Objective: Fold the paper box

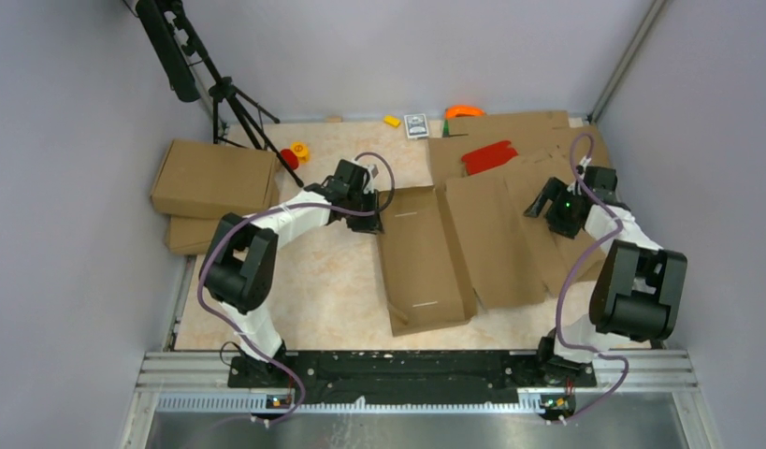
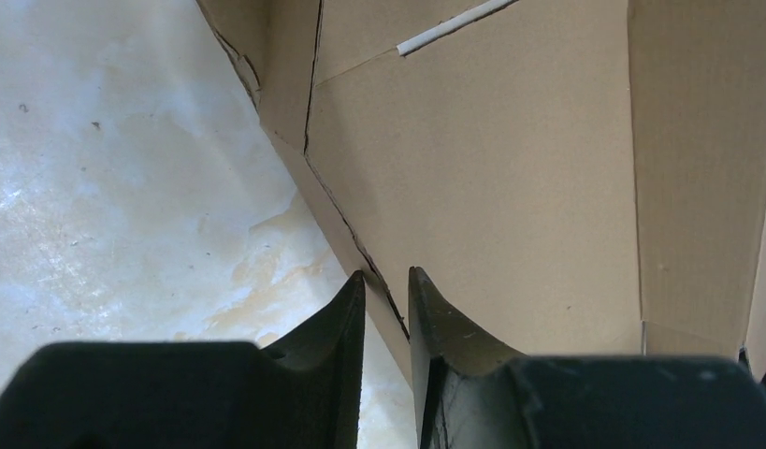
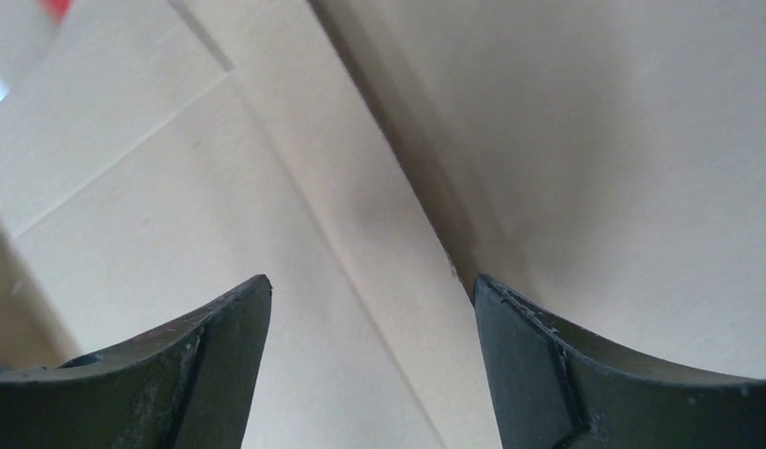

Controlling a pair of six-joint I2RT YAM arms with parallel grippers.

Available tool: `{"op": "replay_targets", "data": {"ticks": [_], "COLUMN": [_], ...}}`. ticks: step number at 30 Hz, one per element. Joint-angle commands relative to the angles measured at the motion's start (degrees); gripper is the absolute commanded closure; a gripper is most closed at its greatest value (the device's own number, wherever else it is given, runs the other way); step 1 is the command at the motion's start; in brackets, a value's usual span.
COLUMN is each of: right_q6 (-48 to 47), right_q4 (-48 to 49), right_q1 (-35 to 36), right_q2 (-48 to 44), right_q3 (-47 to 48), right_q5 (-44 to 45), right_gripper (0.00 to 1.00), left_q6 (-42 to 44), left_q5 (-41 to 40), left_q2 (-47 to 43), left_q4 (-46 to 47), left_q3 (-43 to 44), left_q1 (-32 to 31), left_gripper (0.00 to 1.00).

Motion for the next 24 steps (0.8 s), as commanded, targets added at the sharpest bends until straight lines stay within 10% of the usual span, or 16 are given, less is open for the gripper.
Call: {"op": "replay_targets", "data": {"ticks": [1, 13, 24], "right_q6": [0.84, -0.21, -1.17], "right_q4": [0.77, -1.38, -12.44], "right_q1": [0.35, 8.33, 23.81], "right_q2": [-6.67, -10.19, -11.93], "right_q3": [-3.62, -8.39, -5.48], "right_q5": [-18.65, -17.66, 4.58], "right_gripper": [0.24, 0.26, 0.09], "left_q6": [1.02, 2.47, 3.27], "left_q5": [0.81, 0.86, 2.02], "left_q2": [1.54, 1.95, 0.24], "left_q4": [0.97, -1.03, -1.58], "left_q3": [2.92, 5.32, 2.73], "left_q1": [-0.08, 0.04, -0.55], "left_gripper": [0.76, 0.77, 0.77]}}
